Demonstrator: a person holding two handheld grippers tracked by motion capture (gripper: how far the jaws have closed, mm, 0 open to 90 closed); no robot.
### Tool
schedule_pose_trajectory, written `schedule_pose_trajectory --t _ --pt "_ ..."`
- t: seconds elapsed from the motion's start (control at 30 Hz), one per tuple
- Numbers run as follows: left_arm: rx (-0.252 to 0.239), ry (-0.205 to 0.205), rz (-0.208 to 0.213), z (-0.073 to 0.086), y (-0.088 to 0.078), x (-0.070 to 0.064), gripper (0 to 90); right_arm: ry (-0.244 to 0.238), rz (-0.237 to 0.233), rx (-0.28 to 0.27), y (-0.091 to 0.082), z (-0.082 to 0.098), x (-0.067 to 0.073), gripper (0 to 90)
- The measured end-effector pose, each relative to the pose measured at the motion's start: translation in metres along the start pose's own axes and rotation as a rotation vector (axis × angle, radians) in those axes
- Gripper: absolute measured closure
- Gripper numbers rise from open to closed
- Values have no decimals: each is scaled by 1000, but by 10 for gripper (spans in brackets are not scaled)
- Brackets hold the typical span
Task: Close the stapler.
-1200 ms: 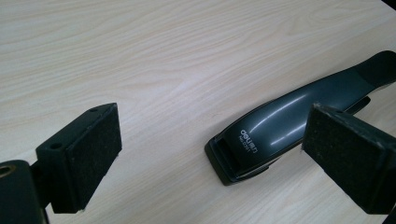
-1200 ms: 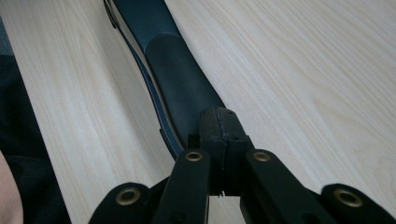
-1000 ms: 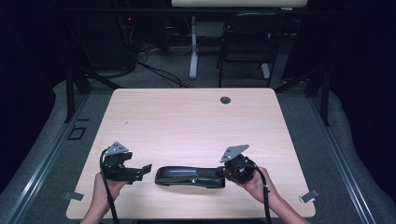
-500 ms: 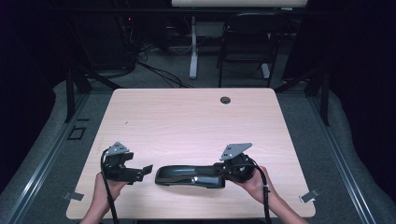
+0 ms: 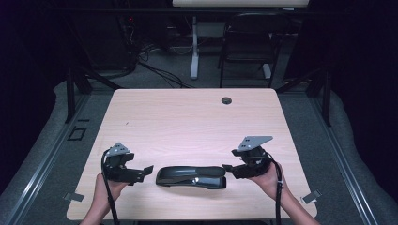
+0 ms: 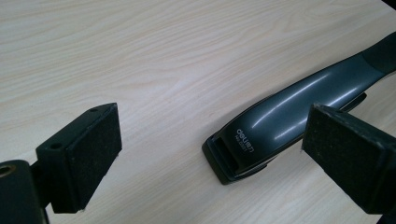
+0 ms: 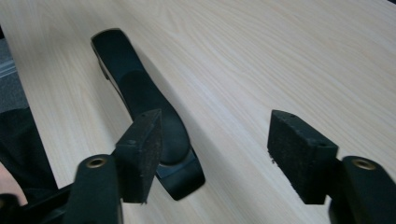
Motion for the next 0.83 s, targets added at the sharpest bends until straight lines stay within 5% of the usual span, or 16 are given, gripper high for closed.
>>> schedule_pose_trajectory --t 0.2,0.33,0.43,0.47,0.5,0.6,0.67,0.7,0.83 --pt "-9 4 -10 0 -1 0 44 64 88 5 -22 14 -24 156" --pt "-14 12 -16 0 0 -2 34 94 126 36 -30 26 -32 139" --pt "0 30 -28 0 5 -3 28 82 168 170 -25 45 -39 0" --pt "0 30 -28 0 5 -3 26 82 168 170 -25 45 -39 0" --pt "15 37 -42 0 8 -3 24 46 180 263 -14 57 -44 0" --pt "34 56 -67 -1 13 -5 24 21 161 413 4 73 -51 0" --pt "32 66 -76 0 13 -6 33 21 151 459 10 78 -52 0" --pt "28 98 -89 1 12 -8 32 3 142 554 20 86 -53 0" --pt "31 100 -91 2 13 -7 20 -20 136 624 33 96 -54 0"
Point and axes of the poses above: each handheld gripper's, and its own axes: y roughly forward along the jaws, z roughly out of its underside, x roughly to its left, the point moved 1 cm from there along y, roughly forward along the jaws, and after that the axes turned 8 degrees about -x, right-handed, at the moved point
